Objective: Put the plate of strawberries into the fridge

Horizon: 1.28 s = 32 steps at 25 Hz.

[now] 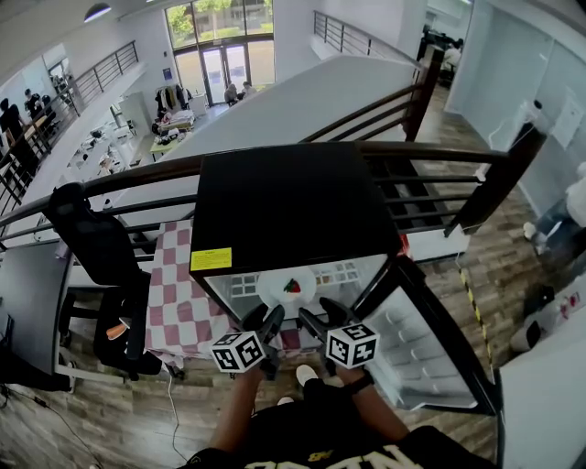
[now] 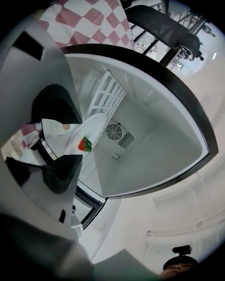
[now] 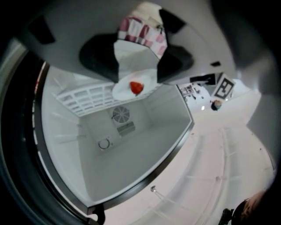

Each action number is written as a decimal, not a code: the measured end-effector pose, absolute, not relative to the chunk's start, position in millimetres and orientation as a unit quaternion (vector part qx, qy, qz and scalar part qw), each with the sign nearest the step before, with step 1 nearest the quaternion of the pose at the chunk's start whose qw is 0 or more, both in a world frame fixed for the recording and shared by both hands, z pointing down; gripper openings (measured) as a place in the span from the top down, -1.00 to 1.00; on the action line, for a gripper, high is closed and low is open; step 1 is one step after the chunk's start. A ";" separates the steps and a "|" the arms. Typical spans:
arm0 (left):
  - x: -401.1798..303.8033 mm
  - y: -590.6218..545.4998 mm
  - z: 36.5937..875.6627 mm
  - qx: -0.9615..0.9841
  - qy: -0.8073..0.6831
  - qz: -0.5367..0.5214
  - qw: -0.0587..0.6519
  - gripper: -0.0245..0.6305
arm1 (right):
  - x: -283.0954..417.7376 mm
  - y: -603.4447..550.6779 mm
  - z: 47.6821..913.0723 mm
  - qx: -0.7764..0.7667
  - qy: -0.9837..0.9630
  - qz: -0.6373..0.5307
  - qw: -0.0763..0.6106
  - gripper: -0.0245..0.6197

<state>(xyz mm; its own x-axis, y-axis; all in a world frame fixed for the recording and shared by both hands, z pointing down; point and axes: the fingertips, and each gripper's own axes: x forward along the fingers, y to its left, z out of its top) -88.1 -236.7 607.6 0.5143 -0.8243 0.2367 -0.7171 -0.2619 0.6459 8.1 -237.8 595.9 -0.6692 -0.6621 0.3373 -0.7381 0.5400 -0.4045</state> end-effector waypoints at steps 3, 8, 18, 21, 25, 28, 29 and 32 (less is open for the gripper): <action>-87.9 -237.3 608.4 0.799 -0.490 -0.050 0.346 0.25 | 4.8 -238.9 598.0 0.400 -0.877 0.250 0.086 0.04; -90.0 -240.0 611.6 0.805 -0.498 -0.016 0.322 0.25 | 0.2 -239.1 604.9 0.404 -0.879 0.226 0.116 0.05; -86.9 -252.7 610.8 0.824 -0.495 0.054 0.271 0.36 | -1.7 -253.3 612.6 0.430 -0.867 0.208 0.140 0.48; -84.8 -259.1 605.9 0.829 -0.494 0.064 0.255 0.78 | -1.5 -260.6 613.8 0.439 -0.863 0.202 0.150 0.50; -75.7 -270.0 605.1 0.833 -0.487 0.072 0.252 0.79 | -4.5 -272.3 614.7 0.444 -0.857 0.213 0.150 0.54; -75.8 -276.9 607.4 0.831 -0.489 0.077 0.254 0.79 | -6.3 -281.5 617.2 0.445 -0.855 0.216 0.158 0.57; -76.1 -279.8 607.7 0.830 -0.490 0.078 0.254 0.79 | -6.7 -284.7 617.5 0.445 -0.854 0.217 0.159 0.57; -78.0 -289.1 608.0 0.827 -0.495 0.088 0.252 0.79 | -9.6 -294.3 617.3 0.446 -0.853 0.216 0.167 0.57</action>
<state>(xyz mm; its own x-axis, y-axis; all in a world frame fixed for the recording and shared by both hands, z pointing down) -78.0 -289.1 608.0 0.4954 -0.7738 0.3947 -0.8624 -0.3839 0.3299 -9.6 -294.3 617.3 -0.5471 -0.6883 0.4763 -0.8320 0.5097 -0.2190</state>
